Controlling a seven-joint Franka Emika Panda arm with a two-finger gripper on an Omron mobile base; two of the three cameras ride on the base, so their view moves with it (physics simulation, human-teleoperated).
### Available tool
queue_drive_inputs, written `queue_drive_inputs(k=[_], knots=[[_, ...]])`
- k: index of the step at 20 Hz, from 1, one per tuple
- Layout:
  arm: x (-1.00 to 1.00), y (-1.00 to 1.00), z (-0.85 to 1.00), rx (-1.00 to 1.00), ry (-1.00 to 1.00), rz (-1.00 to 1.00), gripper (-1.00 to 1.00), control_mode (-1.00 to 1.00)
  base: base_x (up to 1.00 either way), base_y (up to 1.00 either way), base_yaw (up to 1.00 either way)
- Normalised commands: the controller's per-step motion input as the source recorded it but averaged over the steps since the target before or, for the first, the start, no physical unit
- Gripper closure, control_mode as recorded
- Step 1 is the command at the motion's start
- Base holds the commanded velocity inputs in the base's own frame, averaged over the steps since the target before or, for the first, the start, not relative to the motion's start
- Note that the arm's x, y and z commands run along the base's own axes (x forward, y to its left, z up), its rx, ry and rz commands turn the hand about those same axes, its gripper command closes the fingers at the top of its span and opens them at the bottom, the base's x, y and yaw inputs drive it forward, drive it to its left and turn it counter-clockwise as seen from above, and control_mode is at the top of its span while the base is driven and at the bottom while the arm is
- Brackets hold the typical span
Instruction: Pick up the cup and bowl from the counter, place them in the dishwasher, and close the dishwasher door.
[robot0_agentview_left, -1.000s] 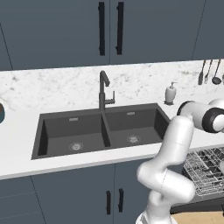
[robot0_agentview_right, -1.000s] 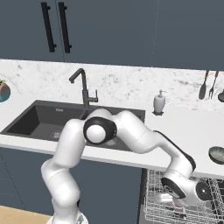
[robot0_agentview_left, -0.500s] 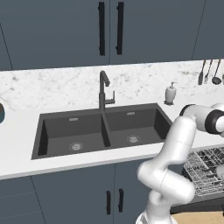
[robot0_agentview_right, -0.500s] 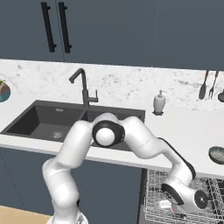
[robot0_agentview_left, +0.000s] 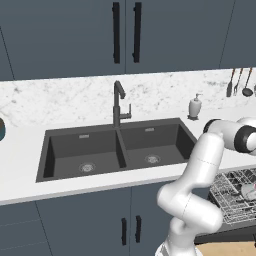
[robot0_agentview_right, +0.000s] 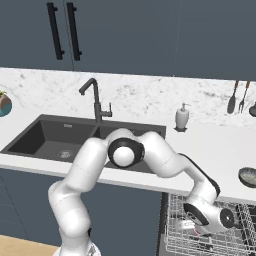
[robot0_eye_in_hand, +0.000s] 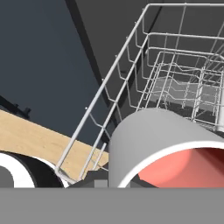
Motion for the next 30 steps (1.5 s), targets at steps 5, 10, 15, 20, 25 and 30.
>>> queue_drive_inputs(k=[5, 10, 15, 20, 25, 30], knots=[[0.2, 0.0, -0.43, 0.0, 0.0, 0.0, 1.0, -1.0, 0.0, 0.0, 0.0], [0.0, 0.0, -0.59, 0.0, 0.0, 0.0, 1.0, -1.0, 0.0, 0.0, 0.0], [0.0, 0.0, -0.39, 0.0, 0.02, 0.0, 1.0, -1.0, 0.0, 0.0, 0.0], [0.0, 0.0, -0.11, 0.0, 0.0, 0.0, 1.0, -1.0, 0.0, 0.0, 0.0], [0.2, 0.0, 0.02, 0.0, 0.0, -0.04, 1.0, -1.0, 0.0, 0.0, 0.0], [0.5, 0.0, 0.04, 0.0, 0.02, -0.1, 1.0, -1.0, 0.0, 0.0, 0.0]])
